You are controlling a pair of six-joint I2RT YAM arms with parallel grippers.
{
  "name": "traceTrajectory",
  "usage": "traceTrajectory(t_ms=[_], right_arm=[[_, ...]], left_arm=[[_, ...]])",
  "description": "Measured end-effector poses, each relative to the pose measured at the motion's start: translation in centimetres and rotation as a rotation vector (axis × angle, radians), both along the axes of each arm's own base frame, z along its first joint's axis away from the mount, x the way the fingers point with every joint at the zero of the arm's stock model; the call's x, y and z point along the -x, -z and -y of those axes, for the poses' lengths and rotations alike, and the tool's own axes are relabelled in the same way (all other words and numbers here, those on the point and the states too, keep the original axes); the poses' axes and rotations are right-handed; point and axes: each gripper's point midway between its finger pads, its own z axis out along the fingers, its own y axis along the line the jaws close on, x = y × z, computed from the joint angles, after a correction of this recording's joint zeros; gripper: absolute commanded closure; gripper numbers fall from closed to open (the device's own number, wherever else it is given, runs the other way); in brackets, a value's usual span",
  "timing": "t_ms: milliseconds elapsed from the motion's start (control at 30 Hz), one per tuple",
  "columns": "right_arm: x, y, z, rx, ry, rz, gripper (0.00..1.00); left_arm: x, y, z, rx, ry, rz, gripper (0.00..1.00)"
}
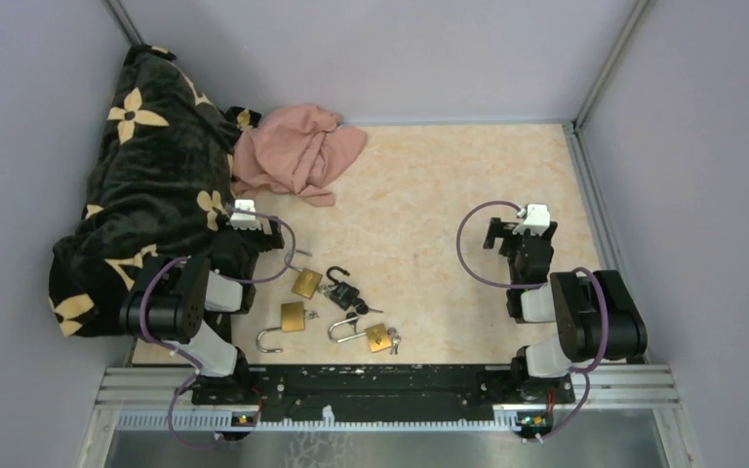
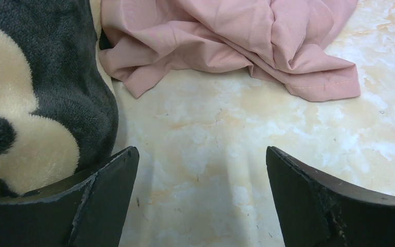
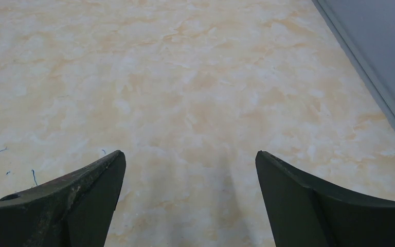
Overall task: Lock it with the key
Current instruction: Pick up the lock from the center of the board.
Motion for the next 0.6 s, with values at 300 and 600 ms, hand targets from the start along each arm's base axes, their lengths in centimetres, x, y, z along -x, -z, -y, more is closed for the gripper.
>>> traceTrajectory(t_ms=[300,600], right_arm=[[0.1,-0.1,0.2,-0.006,0.014,0.002,0.02],[-0.7,-5.1,-0.3,-0.069,0.007,0.029,0.11]], left_arm=[[0.0,0.0,0.0,0.000,0.000,0.000,0.01],[-0.6,0.3,0.0,-0.003,0.001,-0.053,0.01]])
